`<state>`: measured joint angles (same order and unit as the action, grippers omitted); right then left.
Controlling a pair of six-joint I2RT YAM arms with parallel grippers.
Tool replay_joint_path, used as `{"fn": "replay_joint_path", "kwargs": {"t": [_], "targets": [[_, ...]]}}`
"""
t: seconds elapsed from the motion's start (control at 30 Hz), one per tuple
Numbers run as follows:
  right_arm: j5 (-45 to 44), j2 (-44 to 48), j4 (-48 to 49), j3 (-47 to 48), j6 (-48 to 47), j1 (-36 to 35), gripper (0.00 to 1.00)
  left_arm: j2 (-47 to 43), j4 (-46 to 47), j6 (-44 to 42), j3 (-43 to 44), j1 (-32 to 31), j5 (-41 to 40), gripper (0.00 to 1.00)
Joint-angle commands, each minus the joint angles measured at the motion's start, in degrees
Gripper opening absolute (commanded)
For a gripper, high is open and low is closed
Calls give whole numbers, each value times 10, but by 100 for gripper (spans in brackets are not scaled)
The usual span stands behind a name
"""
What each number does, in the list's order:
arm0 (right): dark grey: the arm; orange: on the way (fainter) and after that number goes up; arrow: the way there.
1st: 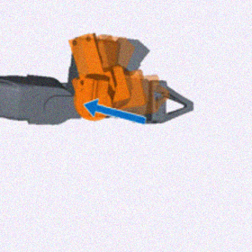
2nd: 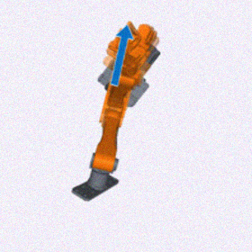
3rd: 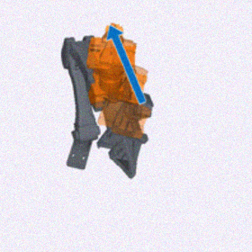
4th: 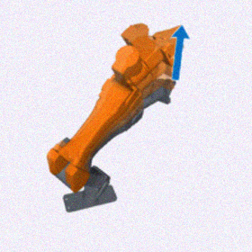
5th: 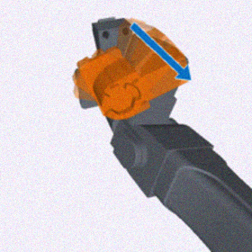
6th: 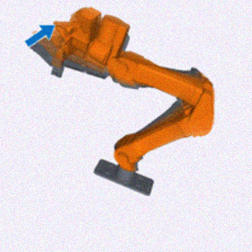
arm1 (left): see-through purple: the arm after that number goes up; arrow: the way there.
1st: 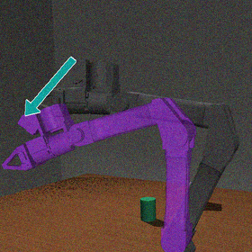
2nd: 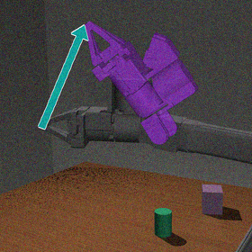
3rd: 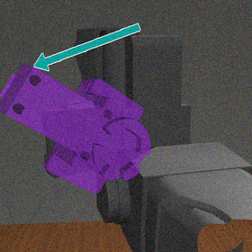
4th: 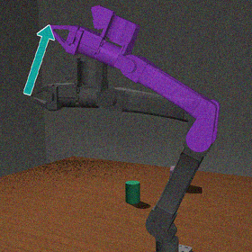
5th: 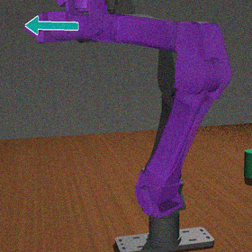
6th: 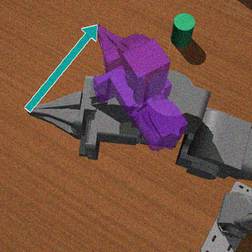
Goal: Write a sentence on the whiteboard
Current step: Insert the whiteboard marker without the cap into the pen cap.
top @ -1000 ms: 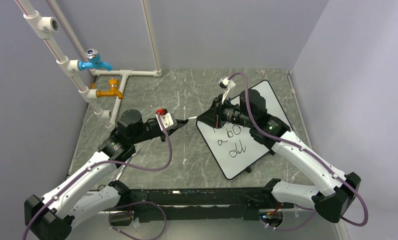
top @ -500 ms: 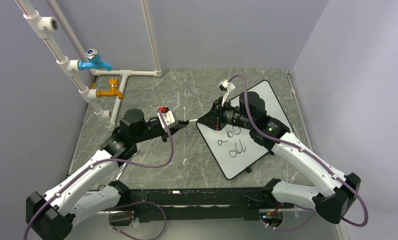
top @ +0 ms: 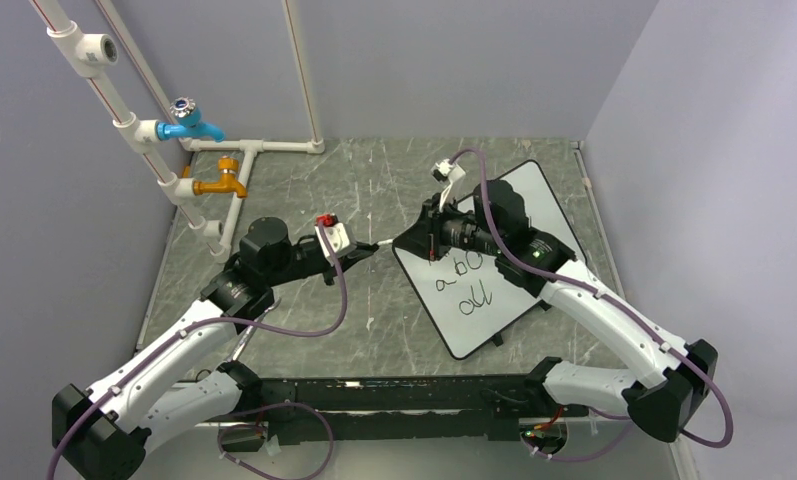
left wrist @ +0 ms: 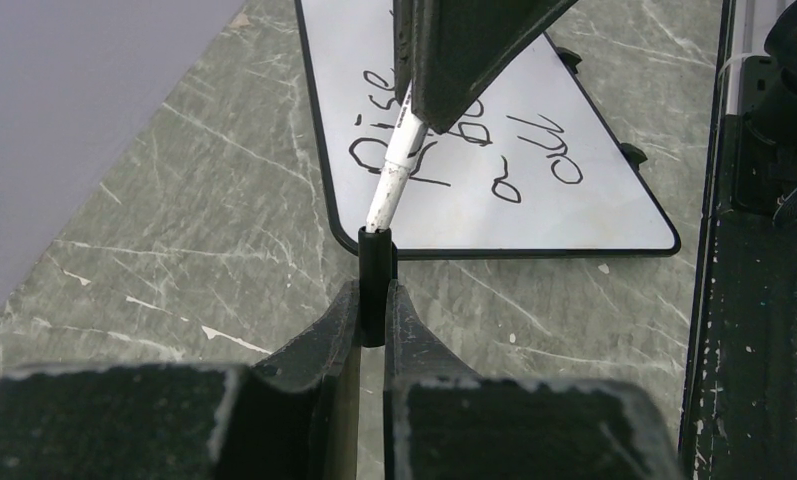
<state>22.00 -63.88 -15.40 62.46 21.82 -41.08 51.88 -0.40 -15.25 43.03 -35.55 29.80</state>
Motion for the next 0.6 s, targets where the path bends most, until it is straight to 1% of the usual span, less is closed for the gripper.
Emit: {"fn": "replay_joint_path", "kwargs": {"t": [0.0, 0.4, 0.57], "targets": [[26, -31, -48, 56, -48, -3, 0, -13, 24, -13, 12, 0, 31, 0], [63, -62, -110, 104, -107, -2, 0, -6, 5, -35, 17, -18, 53, 0], [97, -81, -132, 117, -129, -4, 0, -6, -12, -35, 19, -23, 63, 0]]}}
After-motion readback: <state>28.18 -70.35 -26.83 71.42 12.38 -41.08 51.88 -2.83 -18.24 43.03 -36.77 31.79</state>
